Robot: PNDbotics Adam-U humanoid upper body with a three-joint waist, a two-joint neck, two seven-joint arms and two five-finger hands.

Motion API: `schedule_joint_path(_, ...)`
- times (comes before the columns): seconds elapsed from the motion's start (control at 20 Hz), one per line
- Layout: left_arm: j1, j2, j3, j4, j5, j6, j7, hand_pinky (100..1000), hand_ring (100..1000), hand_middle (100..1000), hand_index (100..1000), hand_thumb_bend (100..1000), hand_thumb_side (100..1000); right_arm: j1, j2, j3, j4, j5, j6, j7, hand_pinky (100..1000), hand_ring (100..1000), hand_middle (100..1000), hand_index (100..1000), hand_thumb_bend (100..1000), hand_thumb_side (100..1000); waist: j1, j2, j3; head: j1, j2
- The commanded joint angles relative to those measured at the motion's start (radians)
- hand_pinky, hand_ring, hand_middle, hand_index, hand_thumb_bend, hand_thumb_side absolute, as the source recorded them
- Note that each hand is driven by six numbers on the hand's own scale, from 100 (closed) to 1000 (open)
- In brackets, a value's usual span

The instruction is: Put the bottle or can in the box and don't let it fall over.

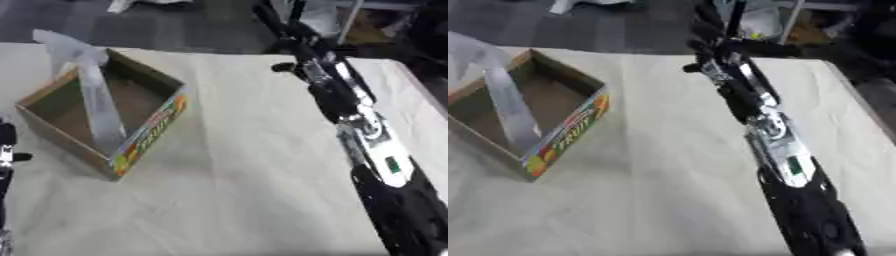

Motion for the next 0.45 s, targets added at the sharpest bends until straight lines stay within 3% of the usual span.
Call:
schedule_joint_path(0.05,-0.001,0.024,0.009,-0.032,-0.016,-0.001,0.007,555,1000,923,825,447,661,0.055,0.002,-0.031,-0.077,-0.010,-0.009,-0.021,754,967,980,1000,100,625,0.009,-0.009,-0.009,0.021,0.019)
schedule_joint_path(0.45,0.012,0.020,0.006,-0.035,-0.022,0.001,0.000,558,1000,929,822,448,662,0.214,0.022,-0.048,-0.119,-0.015,-0.013,-0.028,746,963,979,1000,100,630,0.027,-0.016,-0.029,0.062,0.023)
